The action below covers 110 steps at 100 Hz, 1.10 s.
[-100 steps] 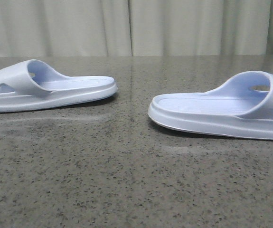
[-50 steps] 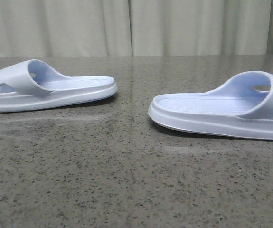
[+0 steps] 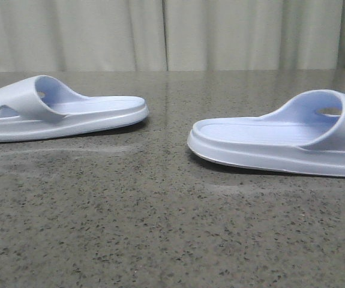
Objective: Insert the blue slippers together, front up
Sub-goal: 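Close both grippers on the toe rims of the two slippers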
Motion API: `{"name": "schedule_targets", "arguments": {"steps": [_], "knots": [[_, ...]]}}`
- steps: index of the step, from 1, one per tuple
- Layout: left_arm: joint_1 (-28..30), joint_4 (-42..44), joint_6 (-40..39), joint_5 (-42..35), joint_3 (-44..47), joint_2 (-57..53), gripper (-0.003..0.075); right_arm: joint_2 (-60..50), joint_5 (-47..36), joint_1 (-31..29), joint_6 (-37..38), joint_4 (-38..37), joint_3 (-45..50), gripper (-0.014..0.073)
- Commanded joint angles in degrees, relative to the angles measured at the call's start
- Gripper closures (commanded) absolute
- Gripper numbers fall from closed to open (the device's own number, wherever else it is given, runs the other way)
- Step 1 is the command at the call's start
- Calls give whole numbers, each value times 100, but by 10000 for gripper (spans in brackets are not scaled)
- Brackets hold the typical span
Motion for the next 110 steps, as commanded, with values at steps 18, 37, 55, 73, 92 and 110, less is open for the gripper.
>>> {"name": "schedule_targets", "arguments": {"steps": [18,37,55,73,92,110], "knots": [[15,-164,17,-342,-198,-32,703,-18,114,-53,-168,249,-161,699],[60,-224,17,-342,-201,185,703,-18,63,-102,-168,338,-161,696],[371,-574,90,-265,-347,638,676,-18,22,-141,-168,390,-161,696],[917,-1568,869,143,-640,1029,638,-18,13,-141,-168,462,-161,696],[1692,-3004,2122,1128,-907,1684,638,-18,-1,-141,-230,557,-161,696],[2157,-4052,3192,2233,-999,2411,540,-18,-1,-141,-267,600,-161,696]]}}
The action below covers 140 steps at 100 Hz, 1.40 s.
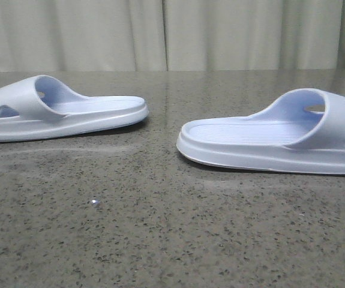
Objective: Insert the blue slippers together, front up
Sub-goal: 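Close both grippers on the toe rims of the two slippers, then lift both slippers off the table and bring them toward each other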
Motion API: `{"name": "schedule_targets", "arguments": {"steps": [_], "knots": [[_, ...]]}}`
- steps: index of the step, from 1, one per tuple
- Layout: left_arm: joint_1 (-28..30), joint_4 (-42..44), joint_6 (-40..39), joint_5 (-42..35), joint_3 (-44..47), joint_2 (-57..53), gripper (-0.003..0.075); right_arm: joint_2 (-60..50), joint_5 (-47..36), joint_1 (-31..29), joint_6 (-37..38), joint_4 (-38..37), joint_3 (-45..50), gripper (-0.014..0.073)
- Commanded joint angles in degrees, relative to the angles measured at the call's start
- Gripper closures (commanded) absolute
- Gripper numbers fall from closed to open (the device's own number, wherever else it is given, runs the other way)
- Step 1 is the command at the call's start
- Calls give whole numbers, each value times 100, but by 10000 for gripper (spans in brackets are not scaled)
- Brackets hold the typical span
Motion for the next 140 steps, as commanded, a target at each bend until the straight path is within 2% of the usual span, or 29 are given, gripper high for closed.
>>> {"name": "schedule_targets", "arguments": {"steps": [1,12,19,38,71,81,88,95,105,140], "knots": [[159,-859,491,536,-220,220,533,-72,-95,-35,-114,187,-149,696],[223,-974,492,633,-245,528,400,-72,-95,-35,-127,195,-149,696],[223,-962,492,622,-255,649,352,-72,-95,-35,-139,195,-149,696],[223,-997,539,445,-363,848,347,-72,-95,-35,-148,195,-149,696],[199,-1322,787,1061,-572,1502,349,-72,-95,-35,-152,195,-149,696],[199,-1425,892,1151,-572,1632,381,-72,-95,-35,-161,195,-149,696],[199,-1425,892,1151,-572,1658,435,-72,-95,-35,-161,195,-149,696],[197,-1425,902,1216,-572,1658,526,-72,-95,-35,-161,195,-149,696],[197,-1425,918,1227,-572,1658,708,-72,-95,-35,-164,195,-149,696],[263,-1734,1094,1574,-743,1463,705,-83,-296,-35,-164,195,-239,696]]}}
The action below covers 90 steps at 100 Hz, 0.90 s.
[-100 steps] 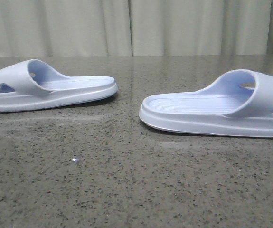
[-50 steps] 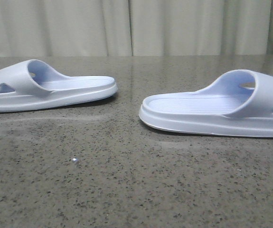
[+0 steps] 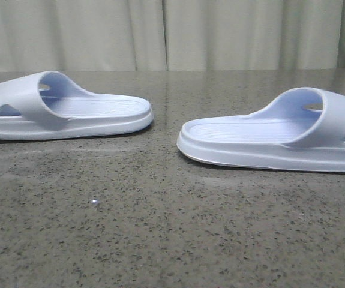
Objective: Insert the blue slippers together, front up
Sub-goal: 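Lift both slippers off the table and bring them toward each other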
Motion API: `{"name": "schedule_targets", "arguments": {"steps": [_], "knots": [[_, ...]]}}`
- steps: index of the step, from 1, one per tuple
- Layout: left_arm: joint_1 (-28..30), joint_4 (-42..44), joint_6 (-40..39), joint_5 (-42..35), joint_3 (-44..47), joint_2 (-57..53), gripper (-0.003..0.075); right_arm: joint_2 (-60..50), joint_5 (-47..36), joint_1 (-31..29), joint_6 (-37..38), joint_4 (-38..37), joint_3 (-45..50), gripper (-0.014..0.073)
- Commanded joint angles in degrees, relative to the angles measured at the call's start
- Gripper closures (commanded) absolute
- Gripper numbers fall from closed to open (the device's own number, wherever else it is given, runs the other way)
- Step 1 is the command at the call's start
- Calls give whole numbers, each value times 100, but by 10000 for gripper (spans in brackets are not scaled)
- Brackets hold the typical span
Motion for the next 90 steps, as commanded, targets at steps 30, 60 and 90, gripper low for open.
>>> {"name": "schedule_targets", "arguments": {"steps": [30,60,90], "knots": [[36,-408,68,482,-400,-1013,705,-412,-90,-35,-98,535,-966,696],[36,-814,58,802,-400,-1098,705,-627,244,-35,-244,1274,-1437,696],[36,-870,58,802,-400,-1098,705,-663,599,-35,-775,2399,-1471,696]]}}
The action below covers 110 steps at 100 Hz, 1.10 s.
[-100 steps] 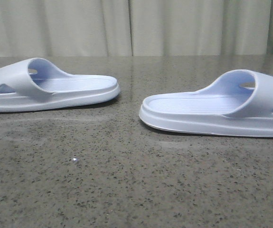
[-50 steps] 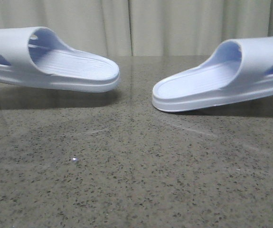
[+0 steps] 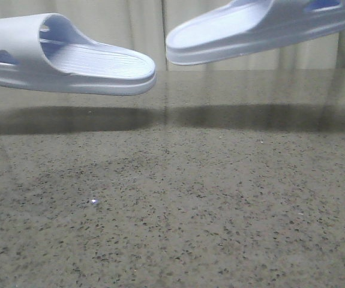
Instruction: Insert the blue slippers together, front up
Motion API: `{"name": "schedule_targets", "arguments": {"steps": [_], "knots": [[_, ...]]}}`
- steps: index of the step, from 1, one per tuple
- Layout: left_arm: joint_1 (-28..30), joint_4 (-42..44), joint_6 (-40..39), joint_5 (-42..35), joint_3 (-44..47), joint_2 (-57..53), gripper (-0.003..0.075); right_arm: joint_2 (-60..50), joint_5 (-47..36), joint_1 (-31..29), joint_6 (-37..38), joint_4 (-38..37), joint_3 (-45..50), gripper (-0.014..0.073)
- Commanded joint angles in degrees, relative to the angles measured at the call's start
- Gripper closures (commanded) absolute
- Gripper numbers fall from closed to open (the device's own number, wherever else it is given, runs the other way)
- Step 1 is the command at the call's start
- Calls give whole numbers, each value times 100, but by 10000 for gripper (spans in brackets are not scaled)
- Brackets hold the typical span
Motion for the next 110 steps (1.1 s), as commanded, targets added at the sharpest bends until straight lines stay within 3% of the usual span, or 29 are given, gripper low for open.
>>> {"name": "schedule_targets", "arguments": {"steps": [1,37,62,82,110], "knots": [[10,-524,-15,476,-168,-216,705,-135,140,-35,-258,740,-196,696],[-462,-921,7,476,-168,-216,705,229,542,-23,-764,1479,-196,696],[-832,-1154,7,476,-262,-216,705,523,566,107,-1029,1504,-196,696],[-1060,-1545,7,476,-427,-216,705,856,533,370,-1302,1637,-196,696],[-1365,-1864,7,476,-468,-216,705,1455,463,927,-1913,2421,-196,696]]}}
